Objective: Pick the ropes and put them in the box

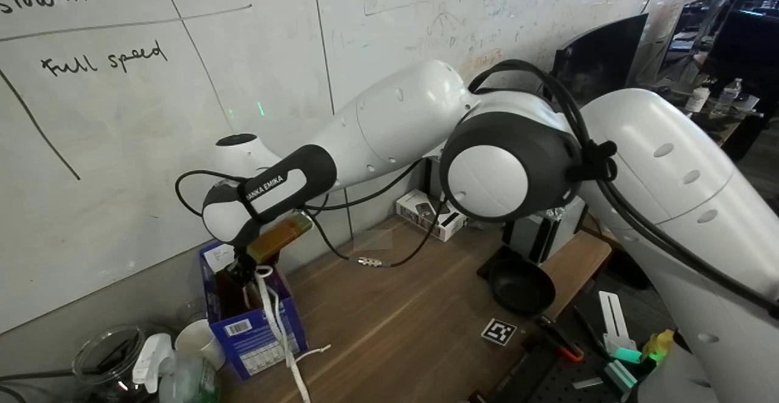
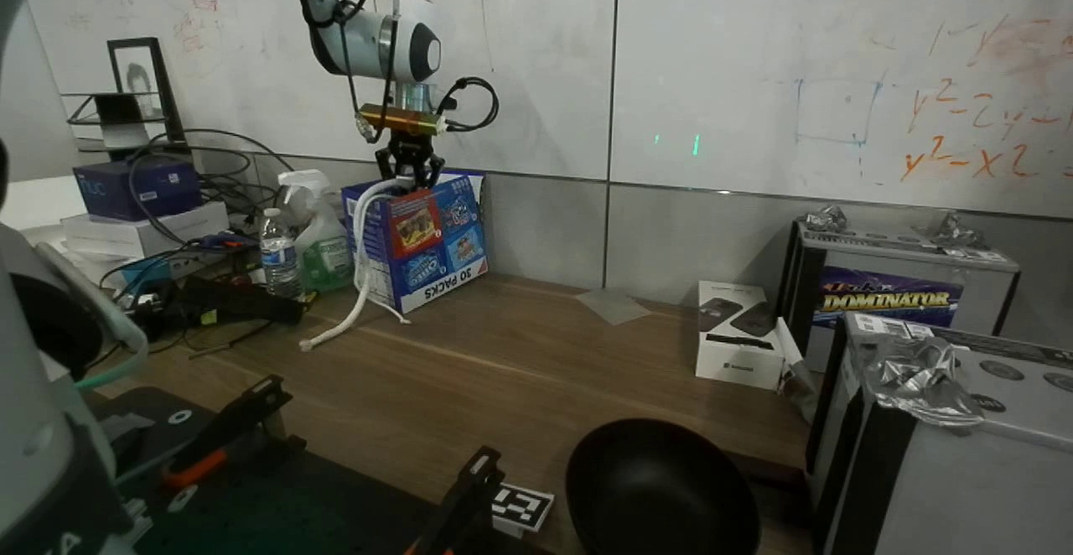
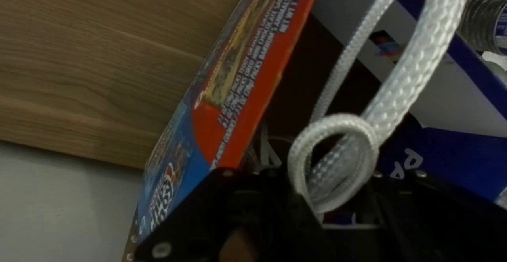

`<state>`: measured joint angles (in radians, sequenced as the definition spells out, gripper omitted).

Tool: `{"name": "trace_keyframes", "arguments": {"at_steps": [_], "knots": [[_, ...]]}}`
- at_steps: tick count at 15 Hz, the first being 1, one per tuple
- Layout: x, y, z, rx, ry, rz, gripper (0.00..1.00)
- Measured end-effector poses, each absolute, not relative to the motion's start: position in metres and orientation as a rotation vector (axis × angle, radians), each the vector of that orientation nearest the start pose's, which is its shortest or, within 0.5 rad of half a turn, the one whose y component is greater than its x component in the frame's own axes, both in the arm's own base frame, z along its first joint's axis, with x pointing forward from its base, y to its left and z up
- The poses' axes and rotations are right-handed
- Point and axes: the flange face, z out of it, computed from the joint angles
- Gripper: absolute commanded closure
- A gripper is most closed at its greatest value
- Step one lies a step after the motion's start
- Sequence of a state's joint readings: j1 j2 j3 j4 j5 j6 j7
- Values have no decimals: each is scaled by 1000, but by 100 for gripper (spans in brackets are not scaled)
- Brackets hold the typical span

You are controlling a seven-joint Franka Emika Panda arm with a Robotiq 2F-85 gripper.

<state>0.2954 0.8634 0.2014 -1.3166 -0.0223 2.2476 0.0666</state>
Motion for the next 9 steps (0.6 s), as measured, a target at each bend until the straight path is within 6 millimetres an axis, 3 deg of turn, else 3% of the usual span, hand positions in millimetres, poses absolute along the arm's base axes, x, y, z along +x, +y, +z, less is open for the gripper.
{"name": "trace_keyframes", "arguments": {"at_steps": [9], "knots": [[658,372,237,-2956,-755,-111,97]]}}
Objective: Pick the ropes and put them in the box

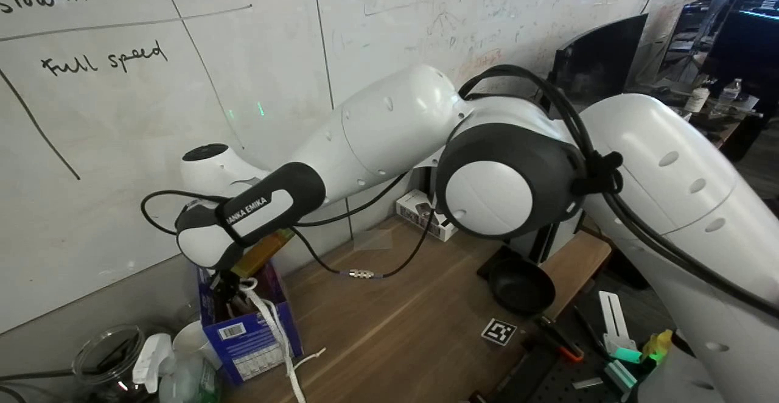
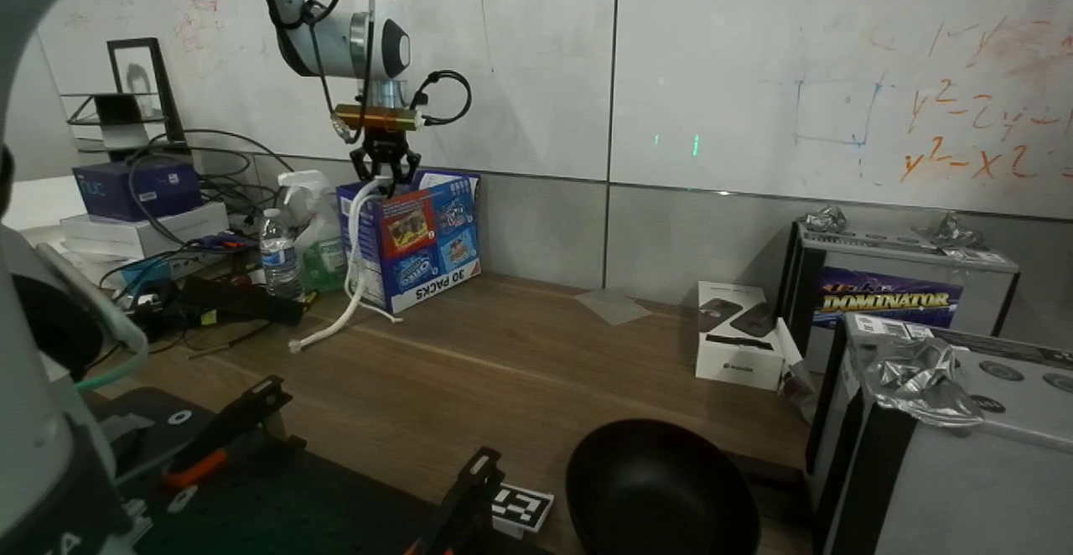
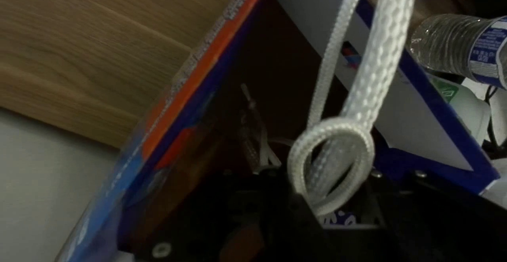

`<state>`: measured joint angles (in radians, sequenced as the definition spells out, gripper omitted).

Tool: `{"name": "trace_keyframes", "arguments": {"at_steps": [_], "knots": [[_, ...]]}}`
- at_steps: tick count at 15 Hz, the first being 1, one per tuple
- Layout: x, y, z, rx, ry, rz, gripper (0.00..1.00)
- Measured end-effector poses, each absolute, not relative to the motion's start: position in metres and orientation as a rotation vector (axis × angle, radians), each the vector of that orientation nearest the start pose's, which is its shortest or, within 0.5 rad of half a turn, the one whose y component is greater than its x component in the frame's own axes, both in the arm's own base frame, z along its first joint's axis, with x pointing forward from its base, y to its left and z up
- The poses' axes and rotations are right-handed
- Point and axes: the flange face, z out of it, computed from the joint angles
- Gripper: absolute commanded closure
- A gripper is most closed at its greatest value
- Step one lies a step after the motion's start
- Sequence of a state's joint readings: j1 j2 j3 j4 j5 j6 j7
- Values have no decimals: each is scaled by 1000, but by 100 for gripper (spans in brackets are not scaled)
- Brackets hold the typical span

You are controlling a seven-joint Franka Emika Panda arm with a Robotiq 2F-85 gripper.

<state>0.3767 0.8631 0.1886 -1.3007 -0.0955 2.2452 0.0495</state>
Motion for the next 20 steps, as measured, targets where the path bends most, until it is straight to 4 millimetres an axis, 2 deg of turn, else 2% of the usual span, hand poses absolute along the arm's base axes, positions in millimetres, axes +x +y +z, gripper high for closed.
{"name": "trace_keyframes", "arguments": {"at_steps": [5,7,15,16,18,20], "knots": [[648,388,235,-2963,-866,-125,97],[649,387,232,-2964,-880,-121,62],[658,367,226,-3005,-861,-97,4],[659,365,229,-3008,-858,-101,0],[661,361,240,-3013,-853,-121,0],[661,359,261,-3015,-852,-152,0]]}}
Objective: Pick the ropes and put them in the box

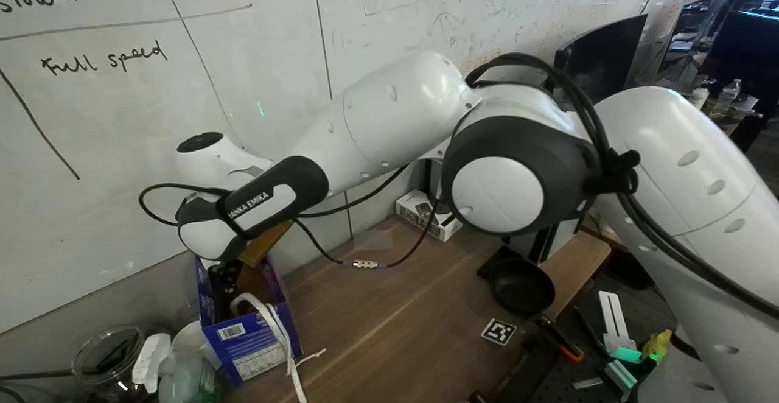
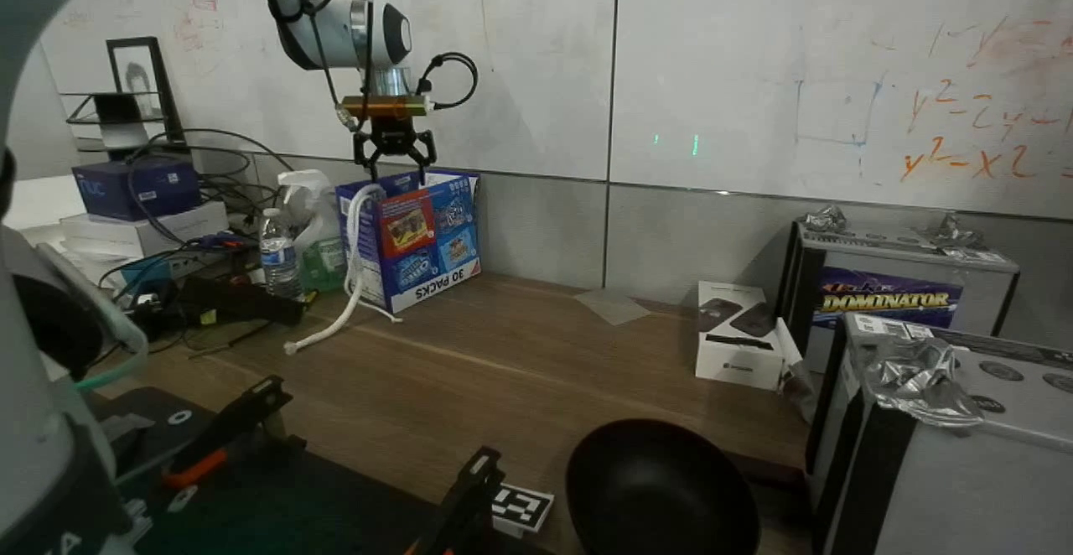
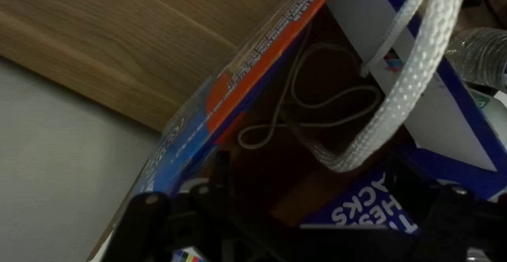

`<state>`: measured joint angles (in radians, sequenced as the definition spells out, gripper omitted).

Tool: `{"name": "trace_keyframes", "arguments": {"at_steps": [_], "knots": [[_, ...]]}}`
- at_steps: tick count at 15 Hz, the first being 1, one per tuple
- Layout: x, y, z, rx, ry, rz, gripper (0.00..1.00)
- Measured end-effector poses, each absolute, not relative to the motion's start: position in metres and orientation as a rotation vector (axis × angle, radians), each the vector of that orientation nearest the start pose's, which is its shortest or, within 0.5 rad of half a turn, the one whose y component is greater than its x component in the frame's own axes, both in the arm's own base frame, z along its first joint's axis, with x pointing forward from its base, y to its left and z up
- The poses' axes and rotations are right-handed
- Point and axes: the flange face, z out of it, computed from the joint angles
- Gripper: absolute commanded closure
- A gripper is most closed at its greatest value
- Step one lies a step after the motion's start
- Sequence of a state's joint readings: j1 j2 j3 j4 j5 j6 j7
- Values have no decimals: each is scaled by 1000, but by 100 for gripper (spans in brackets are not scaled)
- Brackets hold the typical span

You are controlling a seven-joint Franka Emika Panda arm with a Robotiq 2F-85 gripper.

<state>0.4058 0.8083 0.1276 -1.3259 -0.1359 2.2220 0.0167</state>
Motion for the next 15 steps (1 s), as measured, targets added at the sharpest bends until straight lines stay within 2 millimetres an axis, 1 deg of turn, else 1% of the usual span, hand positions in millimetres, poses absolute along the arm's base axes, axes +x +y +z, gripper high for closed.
{"name": "trace_keyframes", "arguments": {"at_steps": [1,3,5,6,8,10,11,13,15], "knots": [[658,357,274,-3015,-852,-167,0],[646,353,303,-3022,-847,-183,0],[625,344,331,-3042,-837,-148,0],[613,339,342,-3052,-832,-117,0],[586,328,355,-3071,-817,-40,0],[560,315,356,-3067,-794,30,0],[548,309,353,-3063,-781,63,0],[523,295,340,-3046,-748,126,0],[499,282,319,-3014,-726,167,0]]}}
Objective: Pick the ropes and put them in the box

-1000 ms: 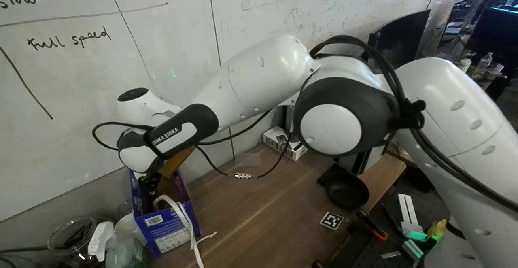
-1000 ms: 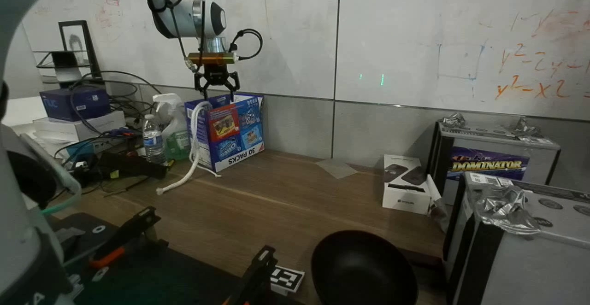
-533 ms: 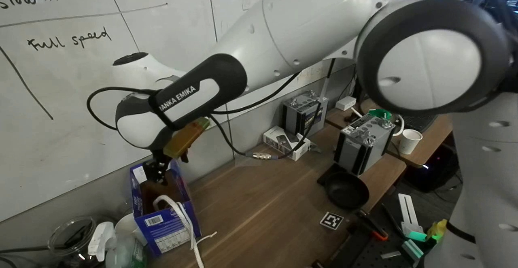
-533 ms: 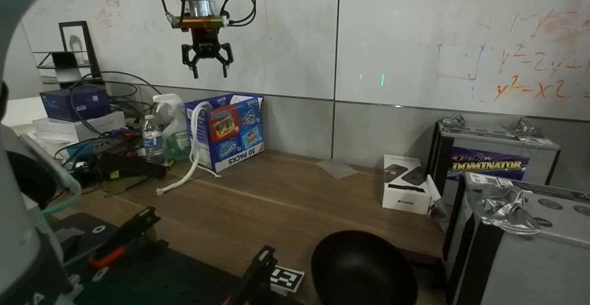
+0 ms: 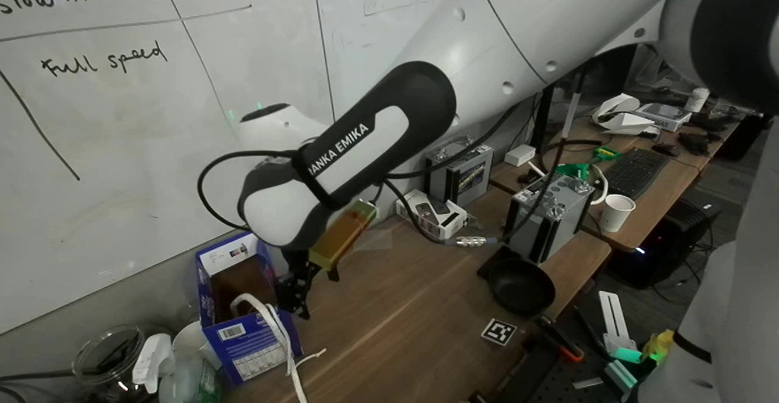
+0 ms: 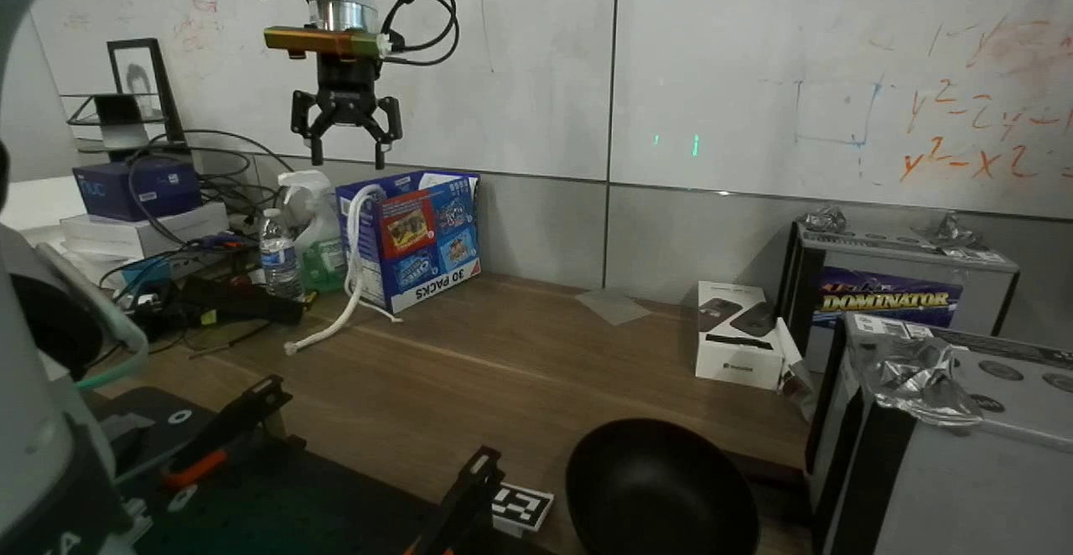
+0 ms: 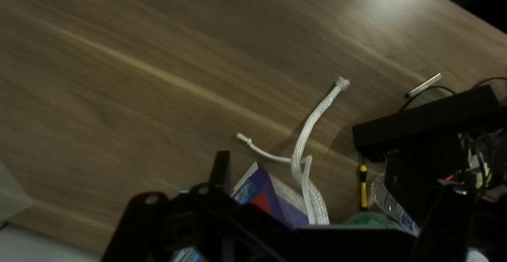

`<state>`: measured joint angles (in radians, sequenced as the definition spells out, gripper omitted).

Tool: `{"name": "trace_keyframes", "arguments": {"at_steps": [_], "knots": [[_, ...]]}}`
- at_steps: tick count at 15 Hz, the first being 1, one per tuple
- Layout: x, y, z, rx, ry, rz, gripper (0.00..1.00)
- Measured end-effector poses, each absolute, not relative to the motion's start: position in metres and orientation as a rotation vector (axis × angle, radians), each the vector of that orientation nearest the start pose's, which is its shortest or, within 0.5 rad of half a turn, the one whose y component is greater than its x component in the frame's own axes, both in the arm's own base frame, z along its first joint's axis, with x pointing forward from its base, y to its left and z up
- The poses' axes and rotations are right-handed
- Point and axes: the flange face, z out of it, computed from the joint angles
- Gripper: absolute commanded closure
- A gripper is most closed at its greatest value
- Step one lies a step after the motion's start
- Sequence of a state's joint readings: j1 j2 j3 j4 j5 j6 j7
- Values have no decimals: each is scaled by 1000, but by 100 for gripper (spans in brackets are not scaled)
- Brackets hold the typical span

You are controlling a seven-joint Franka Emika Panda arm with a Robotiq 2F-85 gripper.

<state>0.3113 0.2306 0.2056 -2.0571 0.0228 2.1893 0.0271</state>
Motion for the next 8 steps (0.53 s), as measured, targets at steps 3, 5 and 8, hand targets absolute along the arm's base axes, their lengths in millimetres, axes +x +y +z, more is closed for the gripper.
{"name": "trace_keyframes", "arguments": {"at_steps": [3,5,8], "knots": [[467,266,280,-2947,-731,173,0],[451,259,256,-2908,-747,140,0],[436,255,226,-2862,-785,63,0]]}}
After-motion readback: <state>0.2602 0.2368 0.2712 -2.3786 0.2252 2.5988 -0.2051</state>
